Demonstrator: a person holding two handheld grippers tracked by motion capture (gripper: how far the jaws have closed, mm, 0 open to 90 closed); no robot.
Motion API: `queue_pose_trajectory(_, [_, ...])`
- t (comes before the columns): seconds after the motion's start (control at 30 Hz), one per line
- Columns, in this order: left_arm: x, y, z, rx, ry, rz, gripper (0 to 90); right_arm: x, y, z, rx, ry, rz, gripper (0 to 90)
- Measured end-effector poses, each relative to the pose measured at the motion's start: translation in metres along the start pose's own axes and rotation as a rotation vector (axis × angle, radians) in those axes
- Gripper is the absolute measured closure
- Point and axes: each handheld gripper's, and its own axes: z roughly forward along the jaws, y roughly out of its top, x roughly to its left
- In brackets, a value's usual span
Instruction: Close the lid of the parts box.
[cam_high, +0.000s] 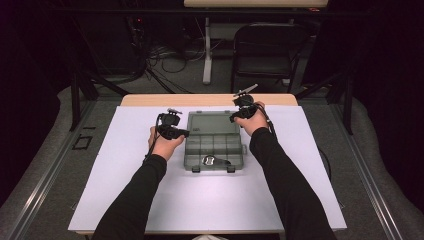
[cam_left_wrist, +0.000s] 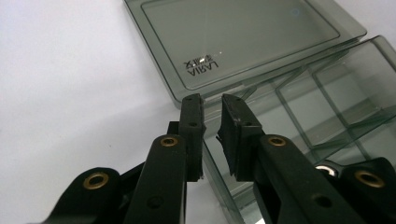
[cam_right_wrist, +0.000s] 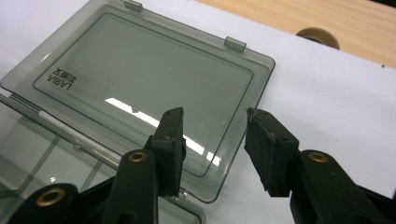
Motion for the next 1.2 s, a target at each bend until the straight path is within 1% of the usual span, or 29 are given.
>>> queue_pose_trajectory(0.07, [0.000,-0.001,0.001,0.005,0.000,-0.007,79.9,-0.001,-0.002,0.002,-0.003,-0.003,0.008,56.4])
queue_pose_trajectory(0.1, [0.000,-0.002,0.002,0.005,-0.002,-0.005,80.5,-0.001,-0.002,0.003,0.005,-0.004,0.016,56.1])
queue_pose_trajectory(0.2, [0.000,-0.003,0.004,0.017,0.005,-0.001,81.6,-0.002,-0.004,0.006,0.000,-0.004,0.027,56.0])
queue_pose_trajectory(0.23, [0.001,-0.004,0.005,0.019,0.009,-0.007,81.8,-0.002,-0.005,0.006,0.003,-0.006,0.028,56.5])
queue_pose_trajectory(0.37, [0.002,-0.007,0.007,0.024,-0.001,-0.019,82.6,-0.003,-0.007,0.008,0.001,-0.001,0.035,58.6])
queue_pose_trajectory(0.6, [0.002,-0.008,0.007,0.033,-0.008,-0.020,86.4,-0.003,-0.008,0.009,0.003,0.006,0.045,58.9])
queue_pose_trajectory(0.73, [0.001,-0.008,0.008,0.033,-0.002,-0.022,86.3,-0.002,-0.009,0.010,0.012,0.009,0.047,59.2])
queue_pose_trajectory(0.83, [0.000,-0.008,0.009,0.038,0.009,-0.010,85.1,-0.002,-0.009,0.011,0.010,0.013,0.050,59.2])
queue_pose_trajectory(0.9, [0.000,-0.008,0.009,0.038,0.010,-0.010,85.2,-0.003,-0.010,0.012,0.018,0.012,0.046,59.1])
queue_pose_trajectory(1.0, [0.000,-0.008,0.009,0.038,0.010,-0.014,85.3,-0.004,-0.011,0.013,0.023,0.007,0.056,59.0])
queue_pose_trajectory(1.2, [0.000,-0.009,0.009,0.033,0.011,-0.018,85.3,-0.007,-0.015,0.017,0.032,0.011,0.073,58.3])
